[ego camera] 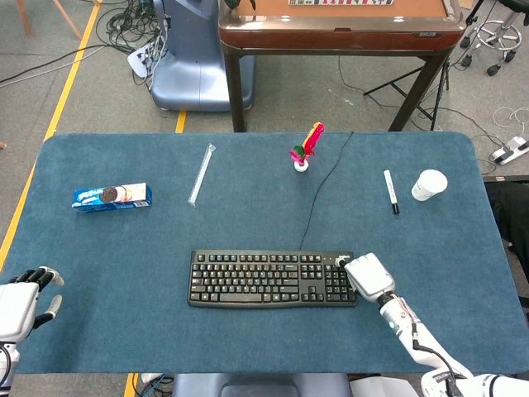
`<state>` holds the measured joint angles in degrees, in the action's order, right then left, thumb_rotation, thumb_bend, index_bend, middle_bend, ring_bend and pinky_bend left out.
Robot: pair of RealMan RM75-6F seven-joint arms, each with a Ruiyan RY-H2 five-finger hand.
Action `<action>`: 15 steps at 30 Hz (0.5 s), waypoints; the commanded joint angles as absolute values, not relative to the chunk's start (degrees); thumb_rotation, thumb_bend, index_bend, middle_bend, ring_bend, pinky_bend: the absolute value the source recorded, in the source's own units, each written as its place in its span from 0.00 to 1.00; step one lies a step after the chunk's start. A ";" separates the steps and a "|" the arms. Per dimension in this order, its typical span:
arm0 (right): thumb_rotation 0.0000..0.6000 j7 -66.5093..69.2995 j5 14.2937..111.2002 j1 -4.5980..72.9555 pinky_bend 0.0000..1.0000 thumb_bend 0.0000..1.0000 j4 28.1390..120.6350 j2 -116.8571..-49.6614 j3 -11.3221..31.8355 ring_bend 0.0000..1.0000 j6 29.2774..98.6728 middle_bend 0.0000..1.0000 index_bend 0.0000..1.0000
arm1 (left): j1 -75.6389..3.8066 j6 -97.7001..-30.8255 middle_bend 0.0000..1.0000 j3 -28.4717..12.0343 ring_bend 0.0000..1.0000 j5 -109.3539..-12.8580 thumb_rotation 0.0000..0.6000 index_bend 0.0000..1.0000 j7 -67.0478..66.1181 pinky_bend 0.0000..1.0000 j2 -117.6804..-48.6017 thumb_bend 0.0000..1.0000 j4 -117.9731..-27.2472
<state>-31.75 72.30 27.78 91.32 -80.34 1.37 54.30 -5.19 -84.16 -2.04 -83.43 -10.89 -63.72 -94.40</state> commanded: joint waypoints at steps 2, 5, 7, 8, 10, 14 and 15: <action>1.00 -31.33 72.59 28.04 1.00 1.00 91.03 -80.71 1.08 1.00 54.43 1.00 0.31 | -5.15 -84.76 0.40 -2.06 0.36 -84.24 1.00 0.48 -10.14 0.49 -63.91 0.33 -94.08; 1.00 -31.08 72.82 28.29 1.00 1.00 90.89 -80.99 0.86 1.00 54.45 1.00 0.31 | -5.10 -84.81 0.40 -1.96 0.36 -84.46 1.00 0.48 -9.89 0.49 -63.84 0.33 -94.00; 1.00 -31.03 72.78 28.48 1.00 1.00 90.65 -81.21 0.72 1.00 54.36 1.00 0.31 | -5.09 -84.77 0.40 -1.95 0.36 -84.43 1.00 0.48 -9.90 0.49 -63.78 0.33 -94.06; 1.00 -31.01 72.70 28.57 1.00 1.00 90.53 -81.29 0.70 1.00 54.29 1.00 0.31 | -5.08 -84.77 0.40 -1.95 0.36 -84.43 1.00 0.48 -9.86 0.49 -63.74 0.33 -94.05; 1.00 -31.00 72.49 28.72 1.00 1.00 90.28 -81.41 0.64 1.00 54.18 1.00 0.31 | -5.04 -84.84 0.40 -1.96 0.36 -84.45 1.00 0.48 -9.74 0.49 -63.67 0.33 -94.08; 1.00 -30.95 71.88 28.93 1.00 1.00 89.81 -81.61 0.40 1.00 53.95 1.00 0.31 | -4.97 -84.89 0.40 -1.98 0.36 -84.45 1.00 0.48 -9.51 0.49 -63.50 0.33 -94.27; 1.00 -30.91 71.76 28.97 1.00 1.00 89.76 -81.60 0.34 1.00 53.89 1.00 0.31 | -4.99 -84.79 0.40 -1.98 0.36 -84.38 1.00 0.48 -9.46 0.49 -63.49 0.33 -94.27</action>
<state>-30.91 71.74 28.97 89.75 -81.61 0.33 53.89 -4.99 -84.81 -1.98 -84.40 -9.48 -63.50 -94.27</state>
